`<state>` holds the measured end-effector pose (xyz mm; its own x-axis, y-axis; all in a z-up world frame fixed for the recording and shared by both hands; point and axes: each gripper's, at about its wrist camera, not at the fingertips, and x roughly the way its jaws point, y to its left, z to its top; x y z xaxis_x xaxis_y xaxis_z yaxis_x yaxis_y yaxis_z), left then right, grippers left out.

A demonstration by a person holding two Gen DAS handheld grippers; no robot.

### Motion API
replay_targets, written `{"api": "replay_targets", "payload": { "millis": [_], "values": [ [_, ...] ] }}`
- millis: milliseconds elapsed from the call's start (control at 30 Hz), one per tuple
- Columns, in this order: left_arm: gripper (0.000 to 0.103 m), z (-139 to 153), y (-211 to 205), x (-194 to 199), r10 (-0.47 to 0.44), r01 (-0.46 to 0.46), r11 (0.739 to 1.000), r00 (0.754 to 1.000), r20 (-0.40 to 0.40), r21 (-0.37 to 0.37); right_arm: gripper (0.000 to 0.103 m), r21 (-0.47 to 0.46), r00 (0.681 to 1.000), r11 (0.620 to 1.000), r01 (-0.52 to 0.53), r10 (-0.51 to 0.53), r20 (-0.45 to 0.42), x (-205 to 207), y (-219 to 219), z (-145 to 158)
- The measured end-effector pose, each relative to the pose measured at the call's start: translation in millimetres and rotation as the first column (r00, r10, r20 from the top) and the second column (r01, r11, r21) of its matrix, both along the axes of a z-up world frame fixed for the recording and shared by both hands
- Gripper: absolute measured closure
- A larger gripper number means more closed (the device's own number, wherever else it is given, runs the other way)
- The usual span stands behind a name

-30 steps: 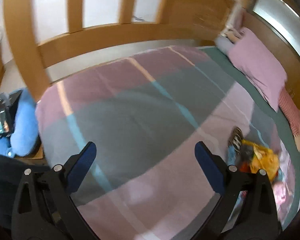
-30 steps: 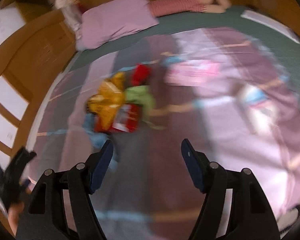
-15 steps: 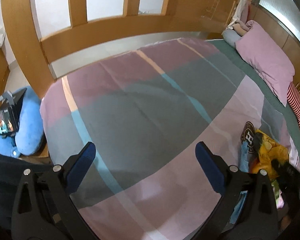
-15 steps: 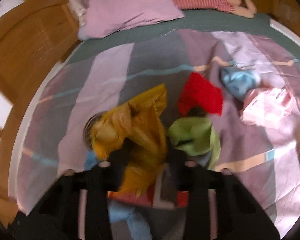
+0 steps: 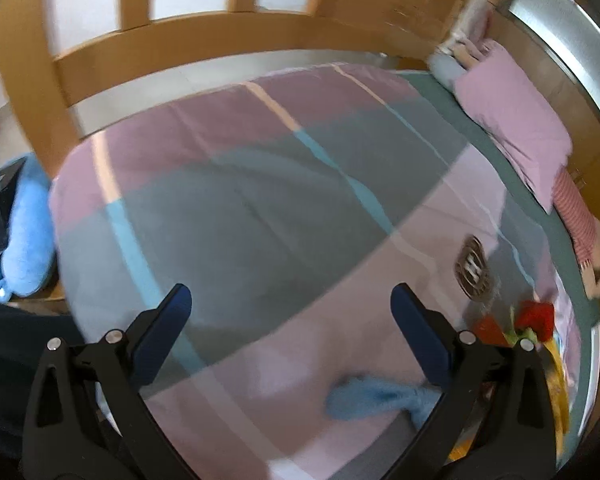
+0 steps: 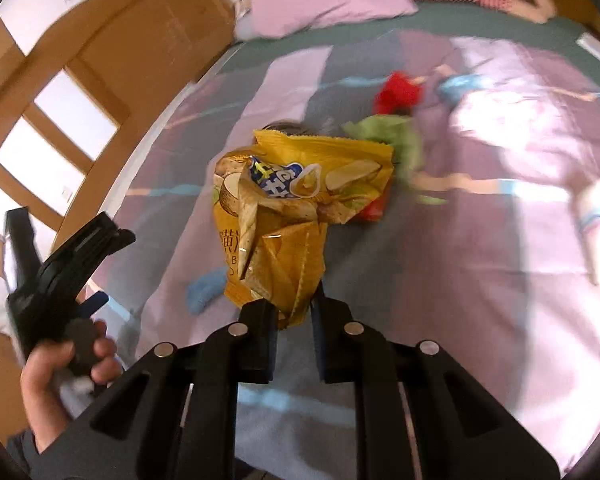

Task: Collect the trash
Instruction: 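Grasp the blue cloth with the left gripper while the right holds the chip bag, then carry the chip bag and blue cloth over the bin and open both grippers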

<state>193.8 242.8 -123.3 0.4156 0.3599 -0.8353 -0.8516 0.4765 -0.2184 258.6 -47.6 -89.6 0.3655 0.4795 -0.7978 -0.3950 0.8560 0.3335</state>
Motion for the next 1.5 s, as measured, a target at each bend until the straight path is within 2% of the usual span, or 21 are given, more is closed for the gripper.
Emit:
{"api": "replay_targets", "payload": {
  "millis": [67, 133, 200, 267, 333, 400, 467, 533, 600, 633, 667, 733, 800, 900, 967, 1033, 1067, 1100, 1267, 1400, 1500],
  "values": [
    [0.004, -3, -10, 13, -0.091, 0.092, 0.995, 0.996, 0.02, -0.032, 0.087, -0.063, 0.999, 0.997, 0.05, -0.05, 0.012, -7, -20, 0],
    [0.004, -6, -25, 30, -0.222, 0.223, 0.973, 0.975, 0.02, -0.051, 0.087, -0.111, 0.995, 0.989, 0.098, -0.098, 0.008, -13, -41, -4],
    [0.004, -8, -45, 47, -0.351, 0.35, 0.936, 0.936, -0.009, -0.036, 0.087, -0.144, 0.989, 0.979, 0.144, -0.146, -0.004, -18, -61, -11],
    [0.004, -9, -69, 63, -0.466, 0.465, 0.885, 0.884, -0.031, -0.016, 0.083, -0.168, 0.981, 0.968, 0.188, -0.193, -0.014, -20, -75, -18],
    [0.004, -12, -94, 77, -0.576, 0.577, 0.817, 0.815, -0.056, 0.004, 0.068, -0.179, 0.969, 0.954, 0.241, -0.248, -0.015, -22, -88, -23],
    [0.004, -19, -113, 85, -0.643, 0.649, 0.76, 0.757, -0.119, 0.021, 0.045, -0.151, 0.952, 0.942, 0.3, -0.305, -0.012, -24, -101, -24],
    [0.004, -28, -124, 91, -0.648, 0.668, 0.743, 0.735, -0.198, 0.048, 0.032, -0.126, 0.933, 0.926, 0.355, -0.36, -0.014, -25, -112, -25],
    [0.005, -37, -123, 95, -0.634, 0.664, 0.746, 0.73, -0.254, 0.047, 0.03, -0.116, 0.923, 0.919, 0.377, -0.383, -0.037, -20, -116, -29],
    [0.018, -47, -117, 95, -0.631, 0.661, 0.75, 0.724, -0.279, 0.019, 0.027, -0.129, 0.916, 0.912, 0.389, -0.398, -0.057, -14, -118, -32],
    [0.02, -53, -116, 95, -0.636, 0.664, 0.747, 0.713, -0.293, -0.006, 0.027, -0.138, 0.911, 0.908, 0.396, -0.407, -0.063, -12, -118, -34],
    [0.021, -55, -115, 95, -0.64, 0.667, 0.745, 0.71, -0.294, -0.011, 0.027, -0.139, 0.91, 0.907, 0.398, -0.41, -0.065, -12, -116, -34],
    [0.028, -53, -115, 94, -0.645, 0.675, 0.738, 0.709, -0.284, 0.01, 0.025, -0.152, 0.906, 0.903, 0.403, -0.417, -0.074, -7, -112, -38],
    [0.046, -51, -117, 93, -0.661, 0.69, 0.724, 0.699, -0.272, 0.012, 0.024, -0.169, 0.904, 0.9, 0.403, -0.42, -0.078, -1, -108, -44],
    [0.062, -45, -117, 90, -0.684, 0.699, 0.715, 0.7, -0.208, 0.001, 0.024, -0.196, 0.907, 0.899, 0.391, -0.413, -0.086, 8, -101, -54],
    [0.065, -43, -116, 88, -0.697, 0.706, 0.708, 0.696, -0.176, -0.015, 0.024, -0.182, 0.907, 0.903, 0.388, -0.409, -0.097, 10, -97, -59],
    [0.066, -41, -119, 89, -0.7, 0.708, 0.706, 0.695, -0.165, -0.014, 0.04, -0.16, 0.913, 0.911, 0.379, -0.396, -0.093, 10, -92, -60],
    [0.066, -39, -119, 88, -0.698, 0.706, 0.708, 0.697, -0.163, -0.008, 0.056, -0.149, 0.922, 0.921, 0.36, -0.375, -0.09, 9, -87, -60],
    [0.066, -36, -120, 86, -0.694, 0.704, 0.71, 0.701, -0.161, 0.003, 0.066, -0.146, 0.926, 0.924, 0.355, -0.369, -0.084, 8, -83, -58],
    [0.066, -20, -124, 72, -0.672, 0.686, 0.723, 0.726, -0.148, 0.085, 0.075, -0.136, 0.941, 0.933, 0.333, -0.339, -0.021, -4, -68, -46],
    [0.066, -3, -122, 56, -0.659, 0.668, 0.731, 0.744, -0.108, 0.137, 0.075, -0.107, 0.942, 0.936, 0.335, -0.334, 0.025, -19, -64, -28],
    [0.066, 7, -119, 47, -0.646, 0.649, 0.738, 0.759, -0.086, 0.185, 0.075, -0.109, 0.941, 0.936, 0.334, -0.325, 0.094, -34, -61, -10]
  ]
}}
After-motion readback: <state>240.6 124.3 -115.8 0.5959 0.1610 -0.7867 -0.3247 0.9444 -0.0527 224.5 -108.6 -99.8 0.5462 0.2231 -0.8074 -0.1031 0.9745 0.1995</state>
